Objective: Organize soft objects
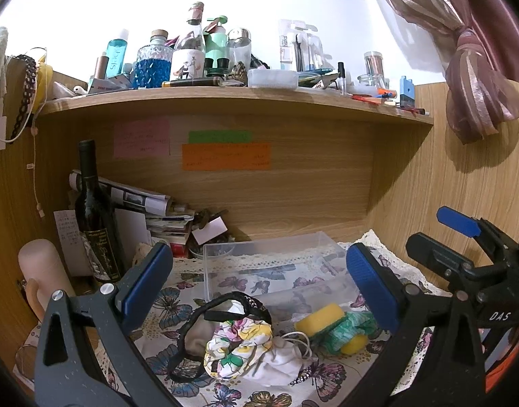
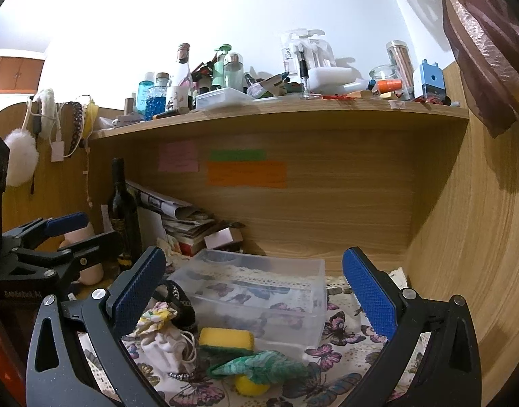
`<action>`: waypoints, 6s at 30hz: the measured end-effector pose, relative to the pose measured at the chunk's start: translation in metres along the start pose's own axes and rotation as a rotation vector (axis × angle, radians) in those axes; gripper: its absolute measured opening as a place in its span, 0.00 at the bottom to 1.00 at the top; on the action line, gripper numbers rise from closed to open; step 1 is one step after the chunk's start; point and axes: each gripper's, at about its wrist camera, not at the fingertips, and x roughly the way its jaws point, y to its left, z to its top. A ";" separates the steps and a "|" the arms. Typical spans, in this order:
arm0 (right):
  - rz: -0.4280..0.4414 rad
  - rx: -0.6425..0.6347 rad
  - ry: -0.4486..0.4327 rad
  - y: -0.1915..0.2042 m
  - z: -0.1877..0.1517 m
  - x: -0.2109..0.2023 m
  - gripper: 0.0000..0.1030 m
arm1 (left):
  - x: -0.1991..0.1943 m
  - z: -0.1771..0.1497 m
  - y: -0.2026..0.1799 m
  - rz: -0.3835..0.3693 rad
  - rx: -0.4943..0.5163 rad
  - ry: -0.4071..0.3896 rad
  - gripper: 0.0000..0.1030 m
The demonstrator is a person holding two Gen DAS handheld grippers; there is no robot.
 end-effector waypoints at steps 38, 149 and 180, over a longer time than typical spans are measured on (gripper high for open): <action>0.002 0.014 -0.024 -0.001 0.001 -0.003 1.00 | -0.007 0.005 0.002 0.006 -0.007 -0.029 1.00; 0.063 0.013 0.369 -0.033 -0.011 0.168 0.49 | 0.197 0.013 0.047 -0.014 -0.059 0.289 0.11; 0.052 -0.010 0.599 -0.045 -0.051 0.221 0.72 | 0.227 -0.019 0.036 -0.055 0.000 0.445 0.54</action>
